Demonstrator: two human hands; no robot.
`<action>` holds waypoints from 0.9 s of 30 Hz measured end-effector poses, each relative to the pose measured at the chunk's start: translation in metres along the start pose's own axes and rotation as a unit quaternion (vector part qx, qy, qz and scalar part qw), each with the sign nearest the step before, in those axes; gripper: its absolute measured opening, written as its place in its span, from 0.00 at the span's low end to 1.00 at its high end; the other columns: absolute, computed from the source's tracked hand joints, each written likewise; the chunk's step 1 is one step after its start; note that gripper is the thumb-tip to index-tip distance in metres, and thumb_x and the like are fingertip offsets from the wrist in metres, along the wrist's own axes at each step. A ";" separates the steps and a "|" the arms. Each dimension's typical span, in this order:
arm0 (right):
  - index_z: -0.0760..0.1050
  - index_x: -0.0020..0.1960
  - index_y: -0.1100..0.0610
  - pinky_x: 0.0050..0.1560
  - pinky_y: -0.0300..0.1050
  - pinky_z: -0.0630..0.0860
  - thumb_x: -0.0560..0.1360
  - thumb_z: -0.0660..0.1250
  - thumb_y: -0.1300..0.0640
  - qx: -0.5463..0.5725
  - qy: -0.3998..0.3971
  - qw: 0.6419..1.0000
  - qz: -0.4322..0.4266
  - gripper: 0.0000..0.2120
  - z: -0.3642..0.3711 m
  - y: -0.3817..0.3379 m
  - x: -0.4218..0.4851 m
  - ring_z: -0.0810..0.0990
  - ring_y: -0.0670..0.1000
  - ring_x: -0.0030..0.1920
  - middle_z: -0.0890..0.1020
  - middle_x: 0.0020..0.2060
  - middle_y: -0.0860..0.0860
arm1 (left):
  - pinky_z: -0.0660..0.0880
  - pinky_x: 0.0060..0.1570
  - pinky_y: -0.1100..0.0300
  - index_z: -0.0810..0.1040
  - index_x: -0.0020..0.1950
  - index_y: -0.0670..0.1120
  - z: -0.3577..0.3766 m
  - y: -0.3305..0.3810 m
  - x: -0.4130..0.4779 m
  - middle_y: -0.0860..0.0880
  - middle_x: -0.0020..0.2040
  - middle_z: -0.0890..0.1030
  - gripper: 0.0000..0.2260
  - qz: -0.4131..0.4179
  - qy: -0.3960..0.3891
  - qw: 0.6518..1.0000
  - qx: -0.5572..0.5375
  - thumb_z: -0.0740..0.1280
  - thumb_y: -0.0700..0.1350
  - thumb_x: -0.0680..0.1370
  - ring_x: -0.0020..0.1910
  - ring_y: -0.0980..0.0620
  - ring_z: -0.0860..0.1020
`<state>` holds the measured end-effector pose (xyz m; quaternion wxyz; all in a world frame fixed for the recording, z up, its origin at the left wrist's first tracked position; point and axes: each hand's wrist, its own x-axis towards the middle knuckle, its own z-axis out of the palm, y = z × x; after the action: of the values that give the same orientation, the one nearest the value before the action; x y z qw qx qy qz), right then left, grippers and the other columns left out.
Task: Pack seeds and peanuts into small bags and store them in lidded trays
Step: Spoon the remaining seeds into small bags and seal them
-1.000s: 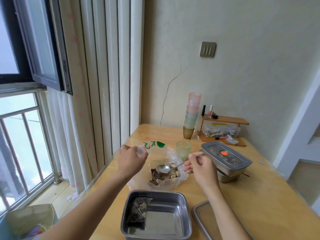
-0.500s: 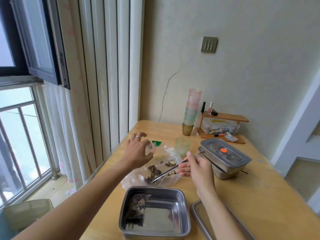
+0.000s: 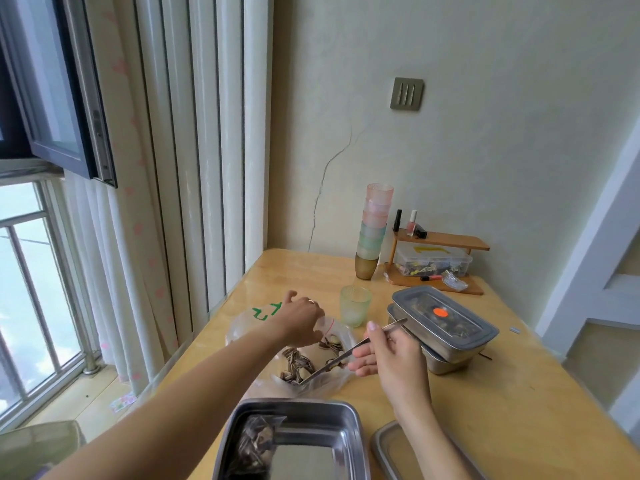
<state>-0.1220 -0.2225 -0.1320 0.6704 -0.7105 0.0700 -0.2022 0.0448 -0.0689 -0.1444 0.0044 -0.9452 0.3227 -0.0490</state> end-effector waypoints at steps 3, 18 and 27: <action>0.76 0.48 0.66 0.29 0.45 0.81 0.85 0.64 0.56 0.002 0.006 1.000 0.004 0.13 -0.005 0.007 0.004 0.86 0.63 0.33 0.84 0.32 0.62 | 0.53 0.75 0.45 0.81 0.61 0.47 -0.006 -0.004 -0.002 0.49 0.65 0.81 0.14 -0.011 0.067 0.998 -0.014 0.65 0.52 0.80 0.66 0.48 0.76; 0.77 0.48 0.65 0.31 0.47 0.81 0.85 0.64 0.58 -0.021 0.041 0.999 -0.009 0.12 -0.005 0.017 -0.002 0.86 0.61 0.32 0.85 0.32 0.59 | 0.56 0.71 0.48 0.84 0.53 0.47 -0.057 0.003 -0.040 0.50 0.60 0.81 0.11 0.006 0.185 0.983 -0.015 0.66 0.50 0.79 0.60 0.50 0.78; 0.78 0.44 0.56 0.39 0.55 0.83 0.84 0.64 0.56 -0.099 0.100 0.987 -0.083 0.11 -0.004 0.012 -0.022 0.85 0.54 0.30 0.85 0.31 0.52 | 0.56 0.71 0.47 0.83 0.49 0.46 -0.056 0.003 -0.052 0.50 0.56 0.81 0.10 -0.025 0.174 0.984 0.025 0.65 0.50 0.78 0.58 0.49 0.77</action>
<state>-0.1414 -0.2189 -0.1475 0.5675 -0.7527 0.0975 -0.3191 -0.0031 -0.0384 -0.0937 -0.0290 -0.9298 0.2931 -0.2207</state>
